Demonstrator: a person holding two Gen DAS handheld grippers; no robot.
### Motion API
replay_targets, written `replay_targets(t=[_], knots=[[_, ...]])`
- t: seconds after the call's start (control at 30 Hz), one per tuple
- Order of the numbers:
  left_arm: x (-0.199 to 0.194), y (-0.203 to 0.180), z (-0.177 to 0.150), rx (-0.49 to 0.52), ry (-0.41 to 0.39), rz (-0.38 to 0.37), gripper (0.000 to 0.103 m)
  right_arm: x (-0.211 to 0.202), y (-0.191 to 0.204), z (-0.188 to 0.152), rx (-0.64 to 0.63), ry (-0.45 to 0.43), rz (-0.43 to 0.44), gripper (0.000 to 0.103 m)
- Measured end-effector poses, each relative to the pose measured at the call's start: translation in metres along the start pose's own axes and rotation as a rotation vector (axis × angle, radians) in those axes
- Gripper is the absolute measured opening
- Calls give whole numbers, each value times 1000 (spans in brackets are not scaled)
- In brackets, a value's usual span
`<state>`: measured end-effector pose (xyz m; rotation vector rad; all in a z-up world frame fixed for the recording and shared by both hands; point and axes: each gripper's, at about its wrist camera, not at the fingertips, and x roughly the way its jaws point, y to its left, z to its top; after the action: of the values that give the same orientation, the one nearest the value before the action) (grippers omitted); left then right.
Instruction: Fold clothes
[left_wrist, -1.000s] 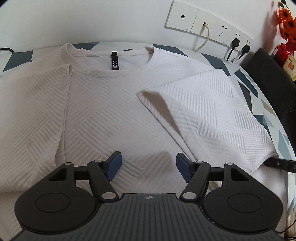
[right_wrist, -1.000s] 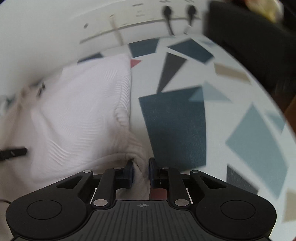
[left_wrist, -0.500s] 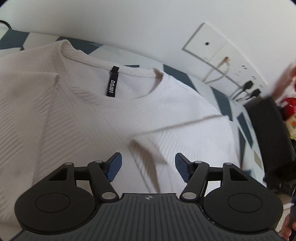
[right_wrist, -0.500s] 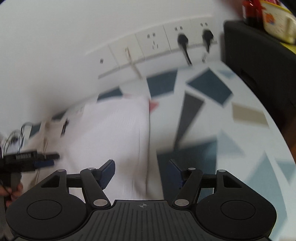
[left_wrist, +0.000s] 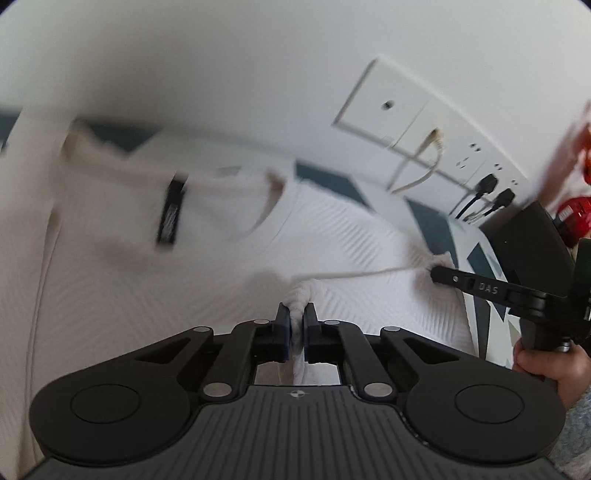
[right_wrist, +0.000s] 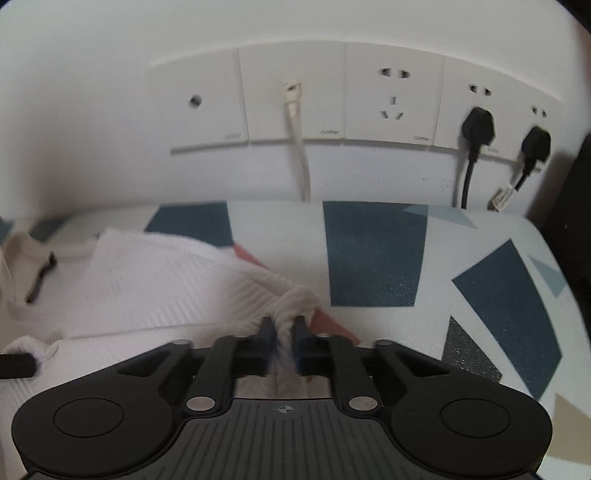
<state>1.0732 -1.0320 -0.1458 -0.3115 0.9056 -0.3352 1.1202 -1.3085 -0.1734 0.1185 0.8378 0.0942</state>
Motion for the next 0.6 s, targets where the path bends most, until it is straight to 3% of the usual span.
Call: replay_targets(t=[0.13,0.23,0.3,0.37,0.43,0.5,0.6], knots=[[13,-7,25,36,-31,1,6,-7,-37,-1,228,-69,51,8],[34,-3,35,27,5,25,8,1,-45,-4,286,-69,52,8],[43,1,39,51,44,79,19,10,-45,-6,295,-61,38,8],[37,4,38,66,17,121,29,12,-44,-7,308,-70,34,9],[26,12,37,54,-6,150,46,10,-41,-6,294,-73,16,15],[13,22,34,39,-24,172,49,3,-38,-5,267,-86,-15,33],[-2,31,27,53,3,180,49,-20,-35,-4,219,-122,-14,38]])
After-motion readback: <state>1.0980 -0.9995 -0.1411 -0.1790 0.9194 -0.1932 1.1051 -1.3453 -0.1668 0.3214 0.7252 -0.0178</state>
